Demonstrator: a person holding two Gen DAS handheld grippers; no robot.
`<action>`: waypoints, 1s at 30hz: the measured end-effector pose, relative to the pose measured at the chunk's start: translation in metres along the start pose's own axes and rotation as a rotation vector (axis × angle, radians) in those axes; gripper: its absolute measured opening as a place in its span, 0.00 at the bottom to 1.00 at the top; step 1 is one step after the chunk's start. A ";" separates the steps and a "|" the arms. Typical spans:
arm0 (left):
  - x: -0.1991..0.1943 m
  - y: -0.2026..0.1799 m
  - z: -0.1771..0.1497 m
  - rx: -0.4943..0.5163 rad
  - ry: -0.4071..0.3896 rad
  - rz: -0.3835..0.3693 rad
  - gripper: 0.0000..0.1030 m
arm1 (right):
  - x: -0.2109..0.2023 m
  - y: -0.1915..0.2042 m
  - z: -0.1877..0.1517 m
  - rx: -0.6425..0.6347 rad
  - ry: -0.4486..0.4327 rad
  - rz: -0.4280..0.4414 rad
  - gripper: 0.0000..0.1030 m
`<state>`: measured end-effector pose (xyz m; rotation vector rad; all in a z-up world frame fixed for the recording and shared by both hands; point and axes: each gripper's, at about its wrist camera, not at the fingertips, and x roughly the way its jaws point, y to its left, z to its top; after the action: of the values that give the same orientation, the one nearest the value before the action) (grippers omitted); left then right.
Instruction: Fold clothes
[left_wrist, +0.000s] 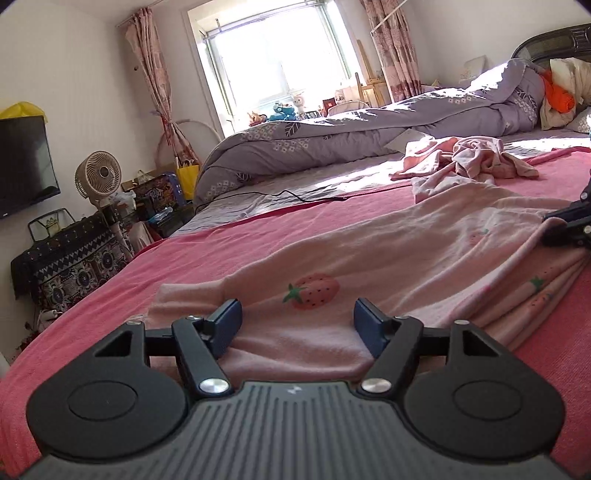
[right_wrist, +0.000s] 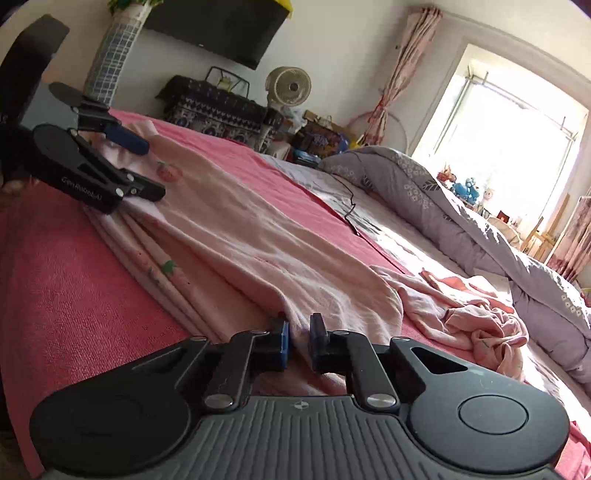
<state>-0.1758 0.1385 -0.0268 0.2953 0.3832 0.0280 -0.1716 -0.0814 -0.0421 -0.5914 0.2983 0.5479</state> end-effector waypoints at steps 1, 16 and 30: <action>0.000 0.002 -0.001 0.009 -0.002 -0.002 0.69 | -0.003 0.005 -0.004 -0.028 -0.009 -0.010 0.09; -0.013 0.027 0.023 -0.093 -0.112 0.049 0.71 | -0.043 -0.036 -0.019 0.081 0.028 0.263 0.11; 0.011 -0.005 -0.004 -0.087 -0.036 -0.036 0.81 | 0.047 -0.003 0.033 0.226 0.105 -0.120 0.48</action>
<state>-0.1669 0.1357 -0.0364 0.2029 0.3501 0.0039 -0.1274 -0.0452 -0.0341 -0.4163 0.4158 0.3622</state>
